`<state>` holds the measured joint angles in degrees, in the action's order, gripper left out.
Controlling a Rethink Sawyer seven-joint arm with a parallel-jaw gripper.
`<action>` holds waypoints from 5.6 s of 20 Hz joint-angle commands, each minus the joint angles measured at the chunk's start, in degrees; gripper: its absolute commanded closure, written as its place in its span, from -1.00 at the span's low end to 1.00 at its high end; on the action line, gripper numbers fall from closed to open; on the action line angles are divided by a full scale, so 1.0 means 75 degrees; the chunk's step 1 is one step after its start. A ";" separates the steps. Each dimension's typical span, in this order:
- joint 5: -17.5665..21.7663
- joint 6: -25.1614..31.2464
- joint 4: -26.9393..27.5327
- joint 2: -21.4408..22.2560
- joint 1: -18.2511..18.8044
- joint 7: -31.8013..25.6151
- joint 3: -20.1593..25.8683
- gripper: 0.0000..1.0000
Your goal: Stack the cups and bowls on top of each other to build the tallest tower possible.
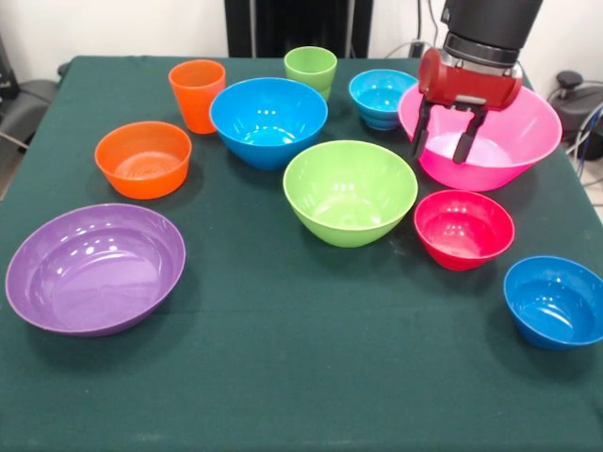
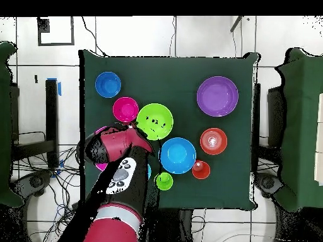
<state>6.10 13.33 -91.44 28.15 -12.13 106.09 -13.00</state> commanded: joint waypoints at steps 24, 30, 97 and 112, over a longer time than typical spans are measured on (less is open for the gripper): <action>0.0785 0.1888 -0.0578 0.0765 0.1009 -0.0917 0.1705 -1.00; 0.0951 0.2329 -0.0278 0.0797 0.1170 -0.1130 0.1887 -1.00; 0.0943 0.0259 -0.2165 0.0140 0.1578 0.1785 0.2305 -1.00; 0.1160 -0.0685 -0.1056 -0.0883 0.1522 0.1401 0.1506 -1.00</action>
<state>14.87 11.39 -102.32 25.94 -1.33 109.83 -4.43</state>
